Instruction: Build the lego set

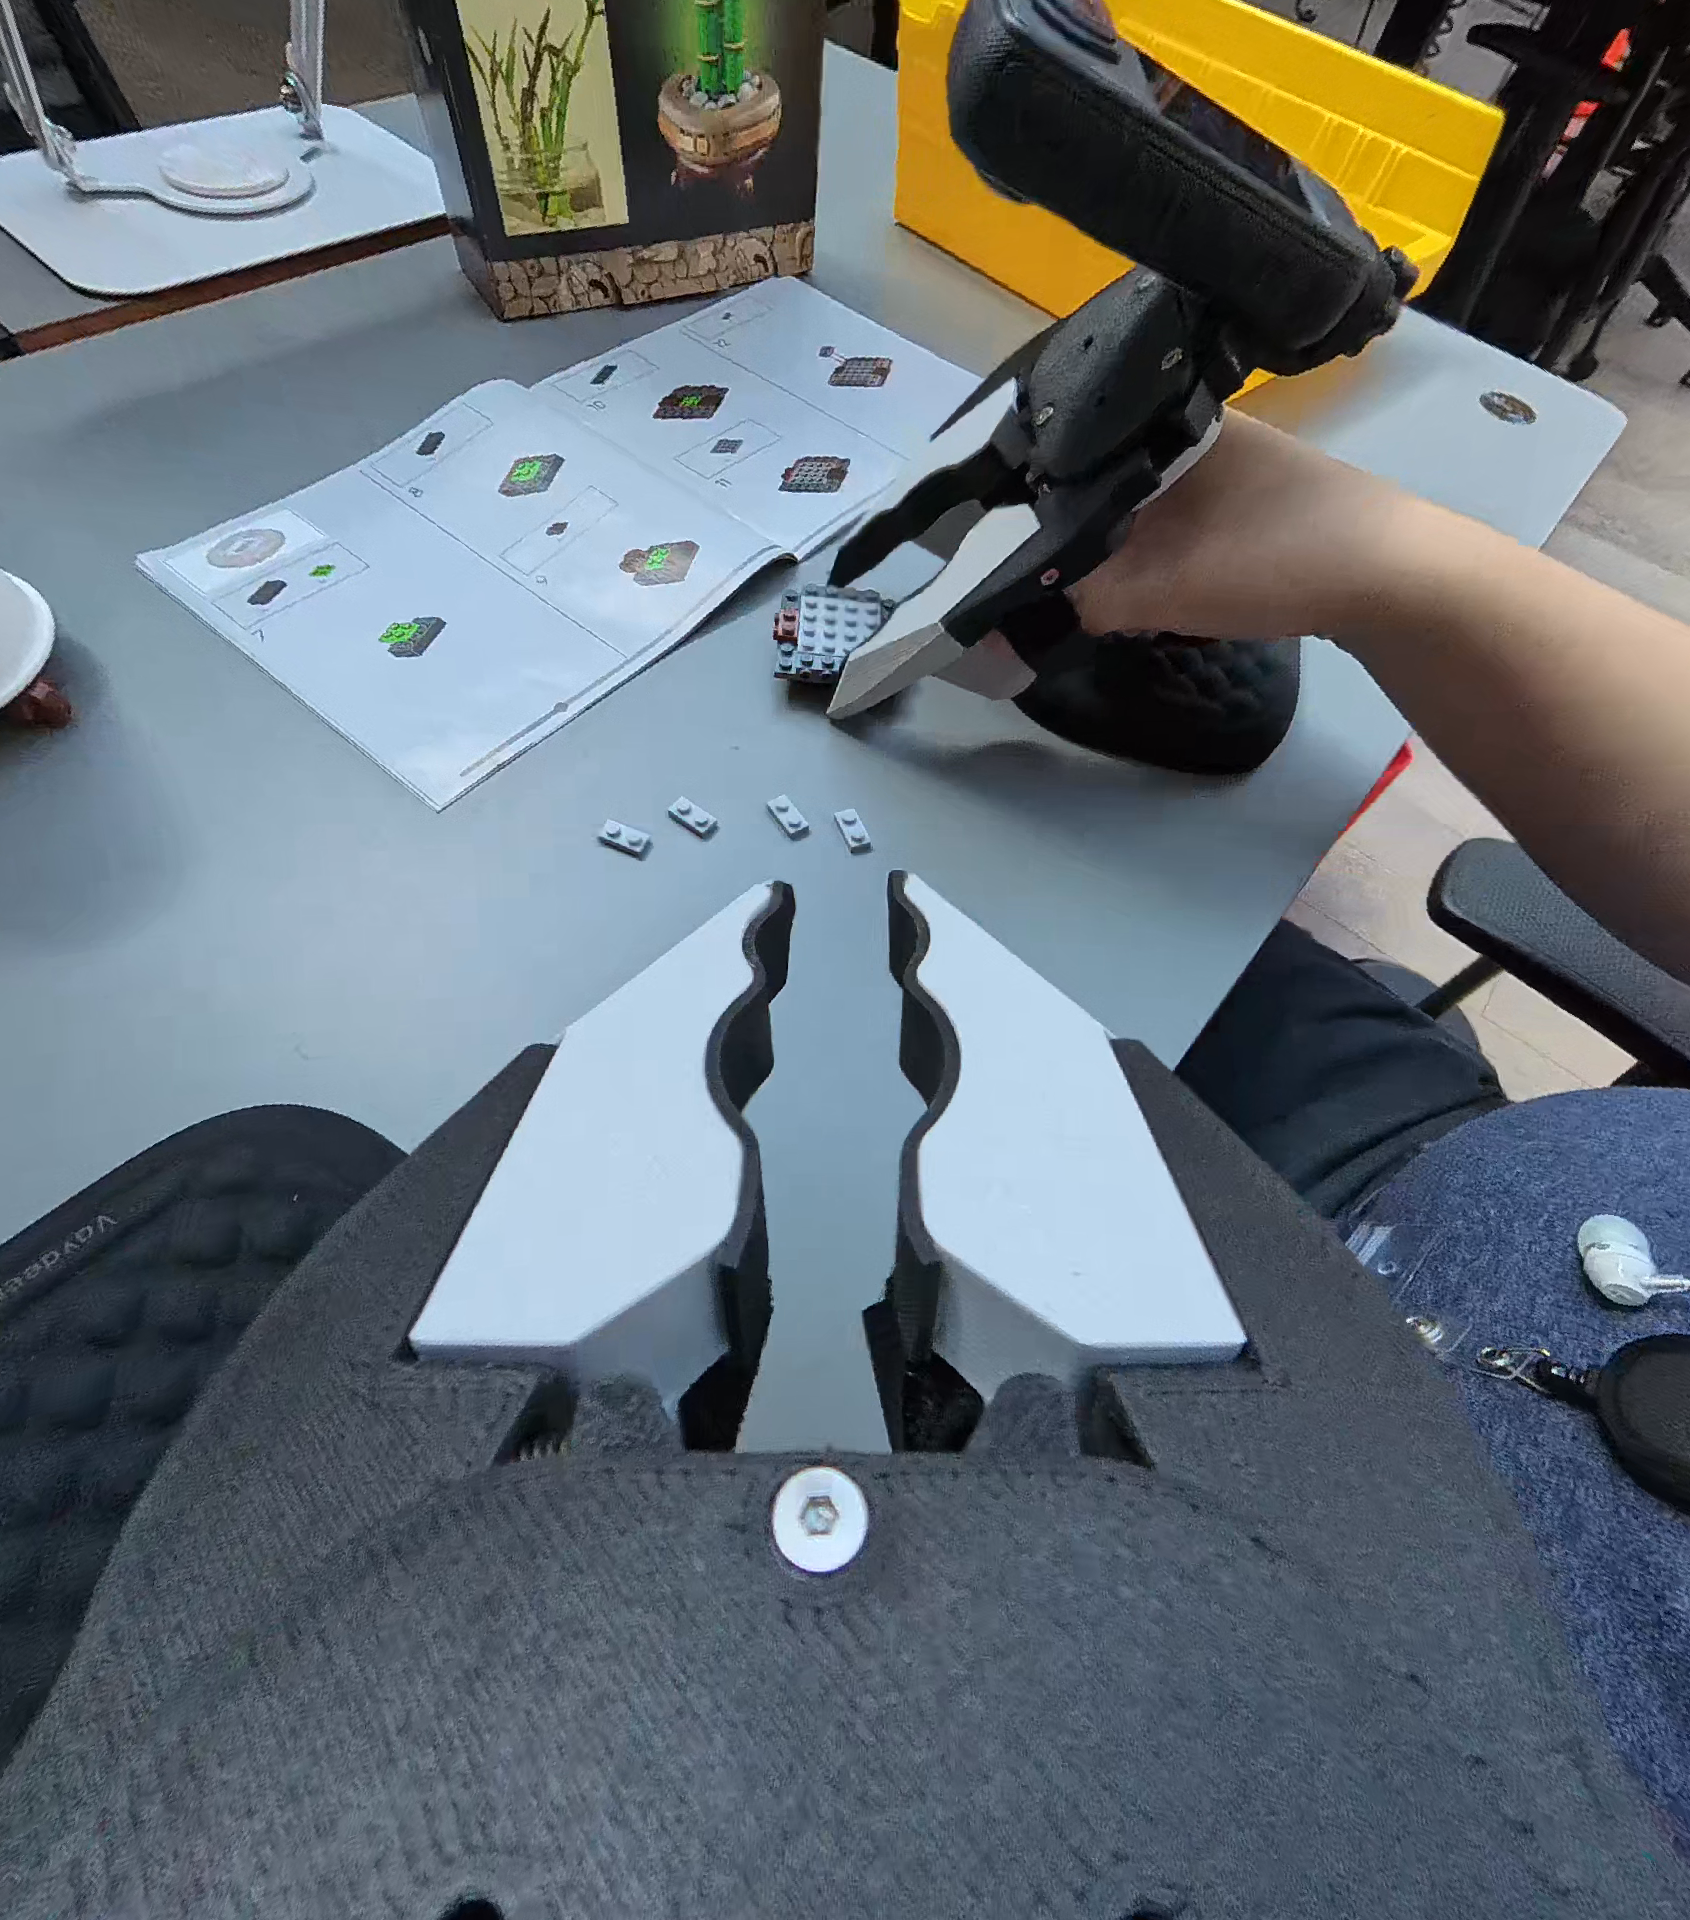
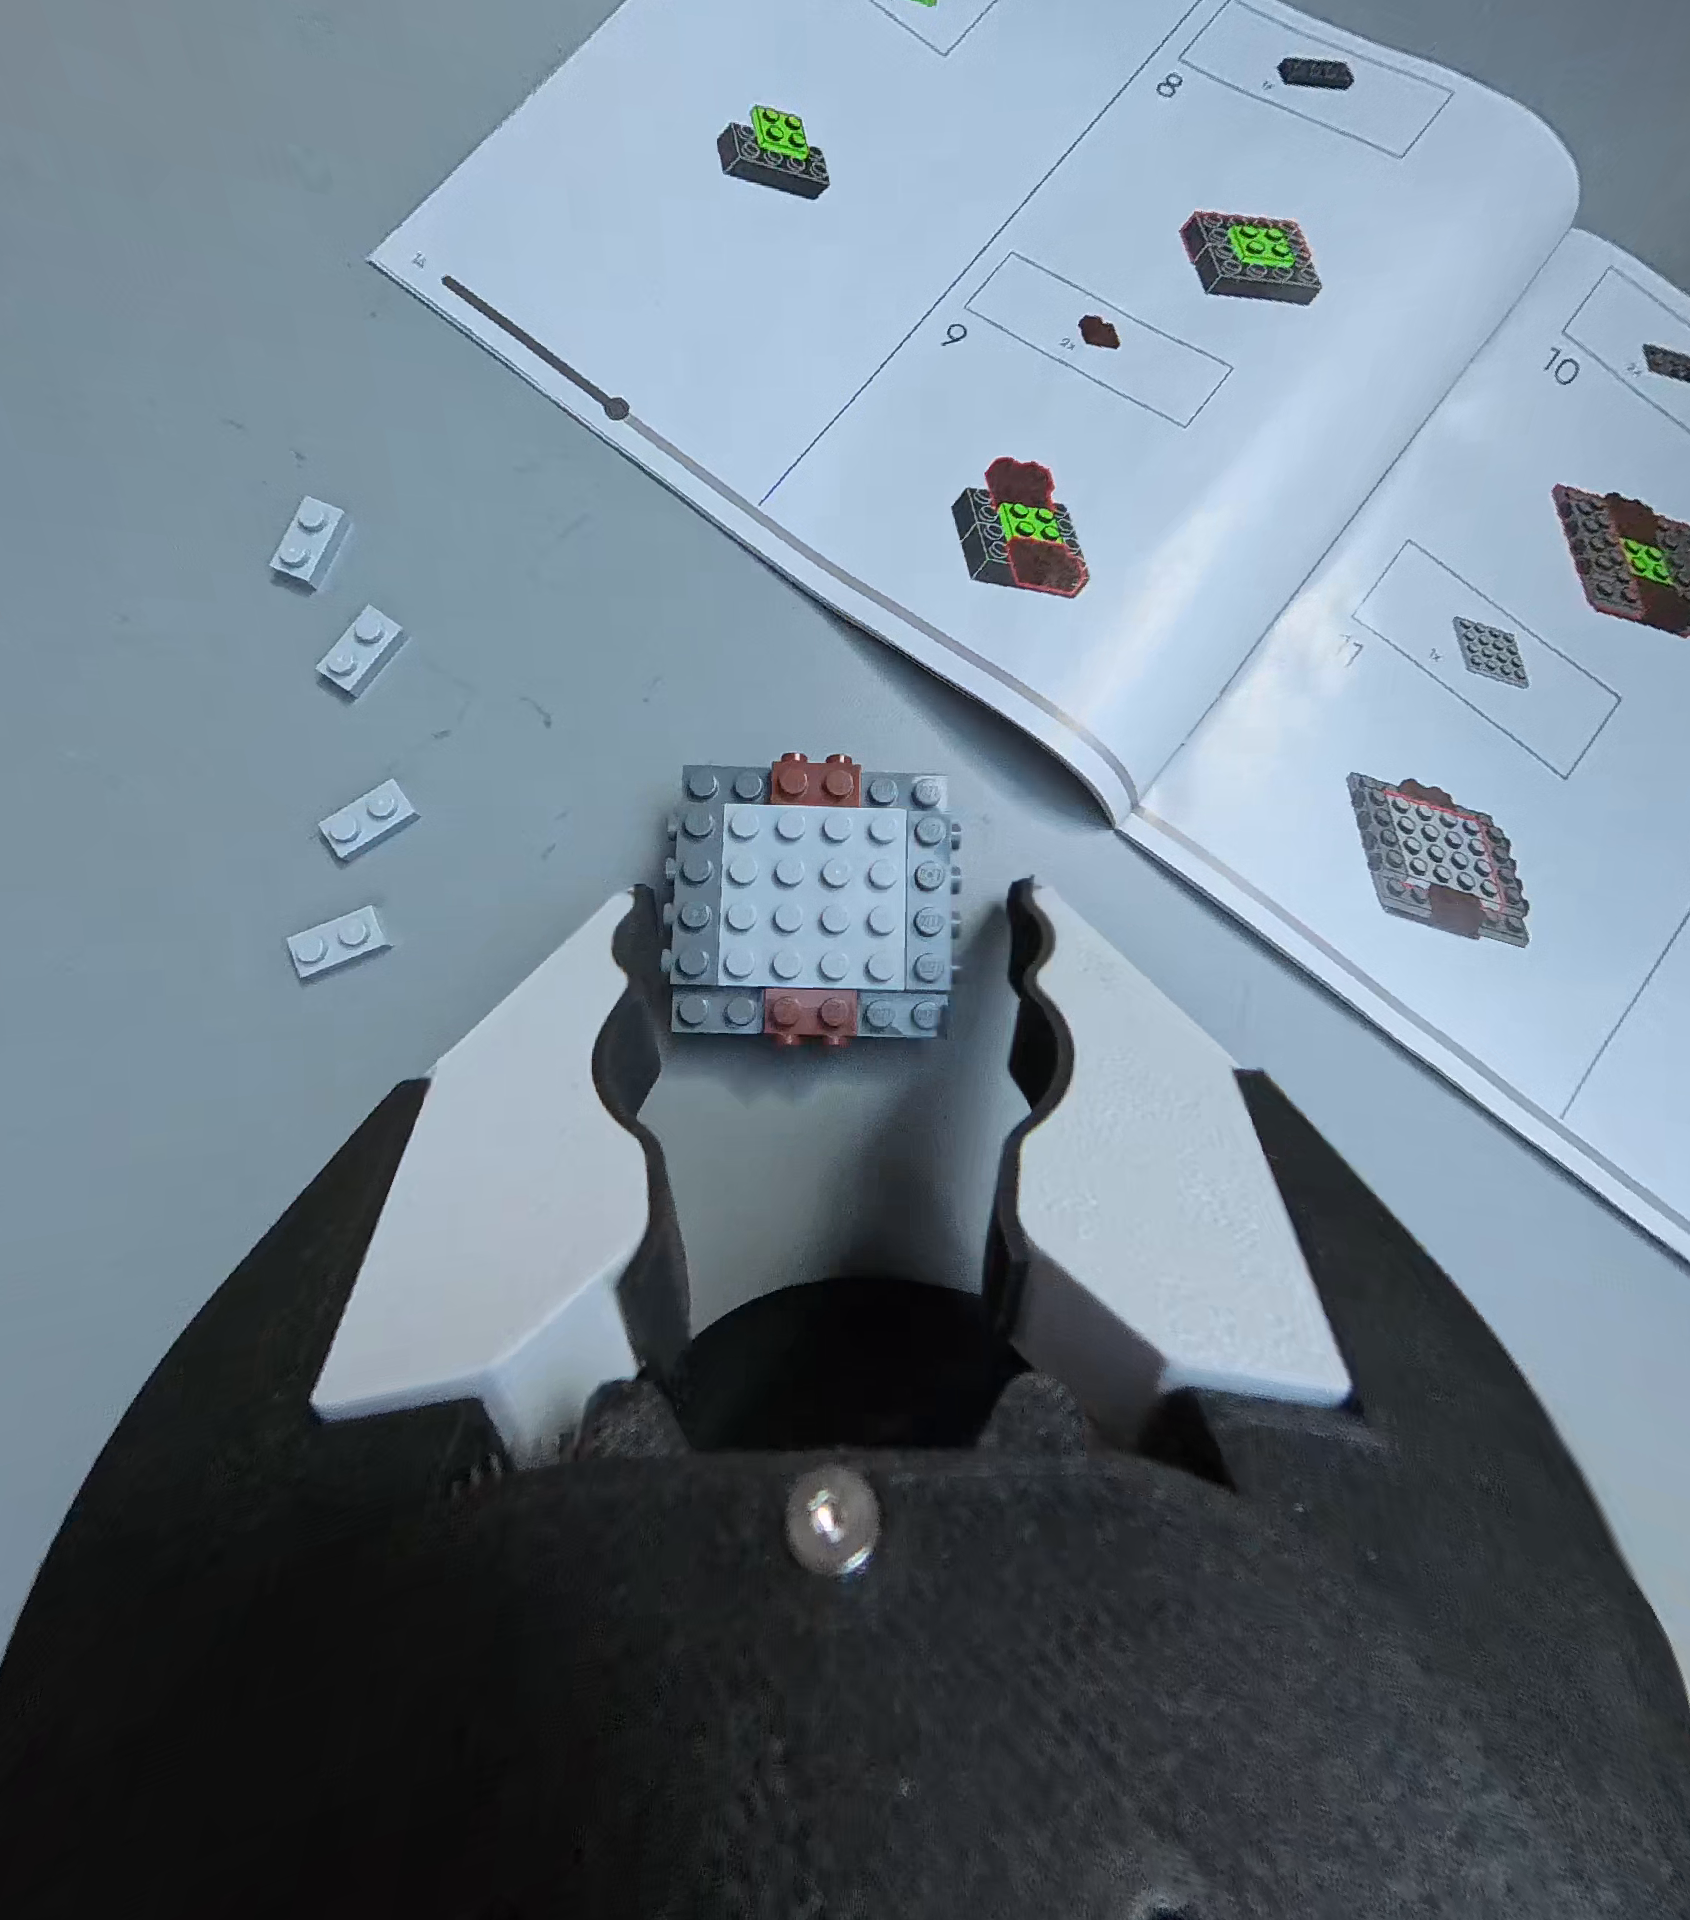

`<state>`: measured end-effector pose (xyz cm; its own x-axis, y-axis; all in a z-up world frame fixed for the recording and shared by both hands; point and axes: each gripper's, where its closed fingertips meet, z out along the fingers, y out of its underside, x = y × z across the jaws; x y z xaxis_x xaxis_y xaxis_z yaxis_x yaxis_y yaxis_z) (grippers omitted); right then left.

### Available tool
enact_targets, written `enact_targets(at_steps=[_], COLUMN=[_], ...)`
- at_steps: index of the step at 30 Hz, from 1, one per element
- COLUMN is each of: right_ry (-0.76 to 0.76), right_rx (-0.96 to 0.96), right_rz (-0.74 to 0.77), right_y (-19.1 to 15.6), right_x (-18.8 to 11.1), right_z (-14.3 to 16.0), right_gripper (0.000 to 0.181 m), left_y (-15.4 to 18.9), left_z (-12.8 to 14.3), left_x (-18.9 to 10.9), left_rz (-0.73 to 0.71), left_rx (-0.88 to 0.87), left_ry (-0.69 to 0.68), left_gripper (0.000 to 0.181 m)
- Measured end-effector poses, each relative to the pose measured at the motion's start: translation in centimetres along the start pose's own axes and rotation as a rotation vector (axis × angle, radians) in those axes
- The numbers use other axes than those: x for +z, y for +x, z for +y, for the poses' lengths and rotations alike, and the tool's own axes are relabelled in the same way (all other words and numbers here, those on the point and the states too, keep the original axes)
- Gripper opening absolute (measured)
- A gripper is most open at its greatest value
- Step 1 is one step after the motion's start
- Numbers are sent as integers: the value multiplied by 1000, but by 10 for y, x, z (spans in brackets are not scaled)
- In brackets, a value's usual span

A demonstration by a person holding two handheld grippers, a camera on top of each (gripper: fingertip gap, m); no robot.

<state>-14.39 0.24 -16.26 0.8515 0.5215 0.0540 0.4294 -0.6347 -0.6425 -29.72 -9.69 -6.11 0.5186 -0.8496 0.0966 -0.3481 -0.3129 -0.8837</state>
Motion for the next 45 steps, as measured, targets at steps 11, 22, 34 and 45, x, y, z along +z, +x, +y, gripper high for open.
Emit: enact_targets(at_steps=[11,22,34,45], right_ry=[339,758,902,890], right_rx=[-104,-277,-420,-443], right_rz=[-79,-115,-45,-41], right_y=[-53,-148,-189,-190], right_x=[-35,-91,-90,-87], right_z=[-59,-121,-140,-140], right_gripper=[56,56,56,69], left_y=[-21,-14,-30,-57], left_z=[-8,-37,-36,-24], left_x=[17,1,-25,-35], left_rz=[207,441,433,235], left_rx=[-550,-721,-726,-634], left_ry=[247,480,594,550], left_gripper=[52,62,21,17])
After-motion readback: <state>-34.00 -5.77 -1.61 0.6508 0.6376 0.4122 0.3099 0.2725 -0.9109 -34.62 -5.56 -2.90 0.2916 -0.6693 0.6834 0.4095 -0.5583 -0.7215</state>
